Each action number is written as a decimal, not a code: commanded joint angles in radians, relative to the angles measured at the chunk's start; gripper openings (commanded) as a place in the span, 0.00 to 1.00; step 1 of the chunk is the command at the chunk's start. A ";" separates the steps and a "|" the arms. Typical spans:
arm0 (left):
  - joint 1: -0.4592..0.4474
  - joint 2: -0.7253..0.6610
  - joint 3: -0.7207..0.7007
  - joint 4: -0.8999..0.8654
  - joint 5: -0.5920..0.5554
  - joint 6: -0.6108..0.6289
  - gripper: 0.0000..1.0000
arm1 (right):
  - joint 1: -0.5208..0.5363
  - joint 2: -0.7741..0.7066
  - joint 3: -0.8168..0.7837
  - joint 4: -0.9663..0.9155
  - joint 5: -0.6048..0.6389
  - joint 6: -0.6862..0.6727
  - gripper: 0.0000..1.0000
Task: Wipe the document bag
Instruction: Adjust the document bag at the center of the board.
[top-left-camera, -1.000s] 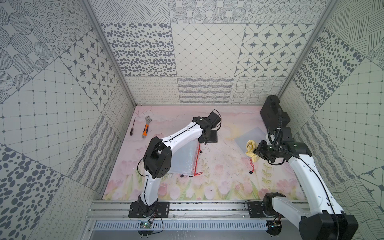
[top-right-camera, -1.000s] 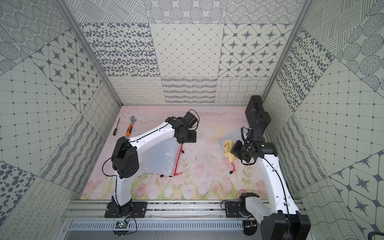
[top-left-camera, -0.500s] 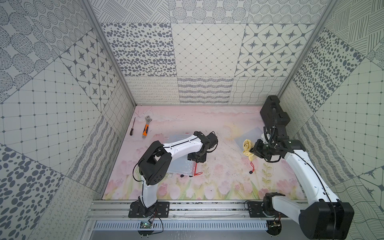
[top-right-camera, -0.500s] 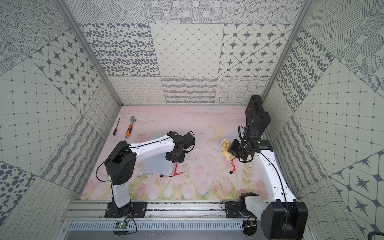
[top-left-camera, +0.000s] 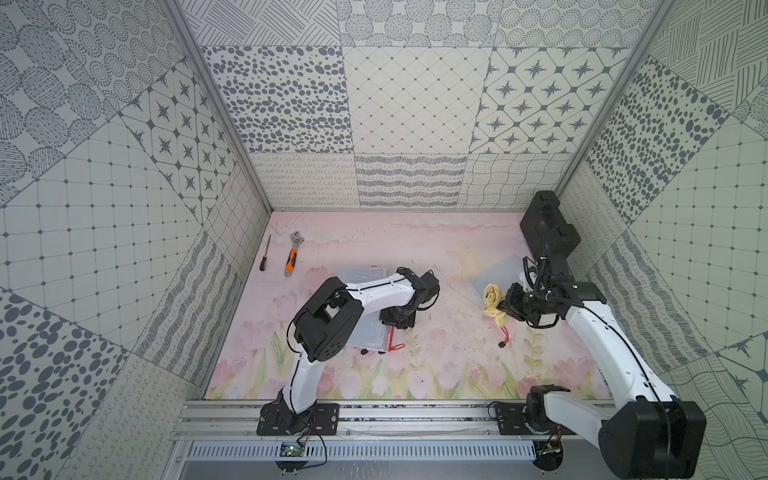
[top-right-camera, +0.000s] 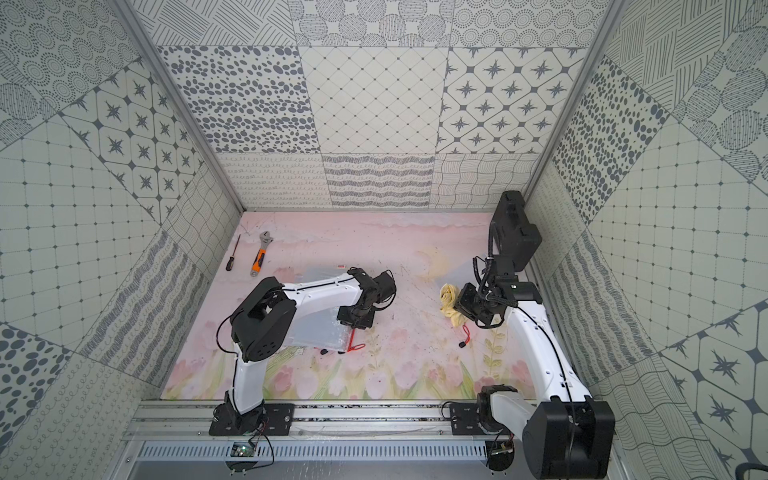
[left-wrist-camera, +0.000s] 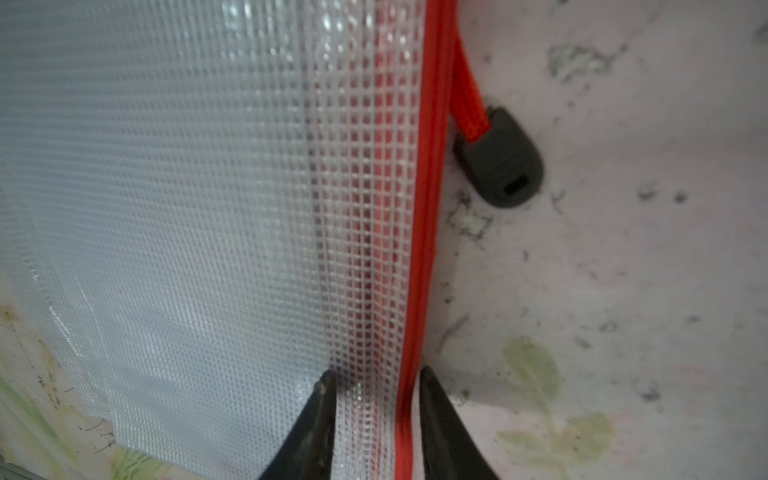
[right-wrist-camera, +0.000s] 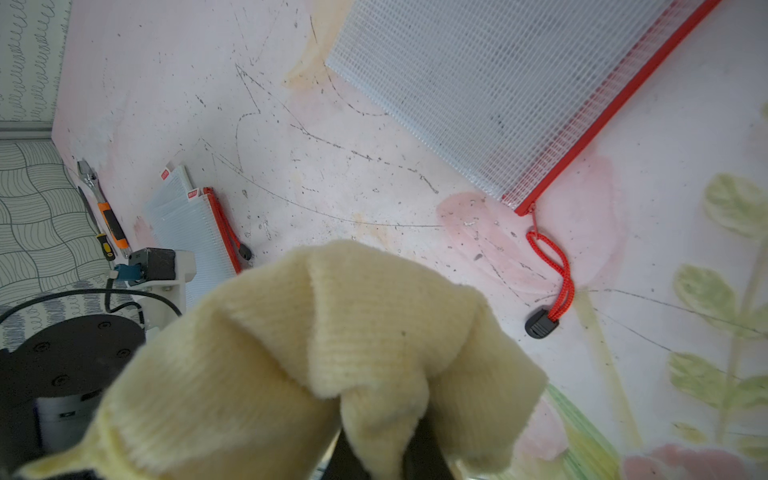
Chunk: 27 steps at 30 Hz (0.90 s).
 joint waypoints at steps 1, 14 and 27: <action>-0.010 0.003 0.010 -0.033 -0.036 -0.002 0.21 | 0.004 -0.003 -0.012 0.032 -0.003 0.001 0.00; -0.022 -0.140 0.211 -0.180 -0.025 0.073 0.00 | 0.010 -0.004 -0.026 0.041 -0.010 0.005 0.00; 0.059 -0.372 0.140 0.742 1.020 -0.013 0.00 | 0.010 -0.005 0.005 0.008 0.051 -0.007 0.00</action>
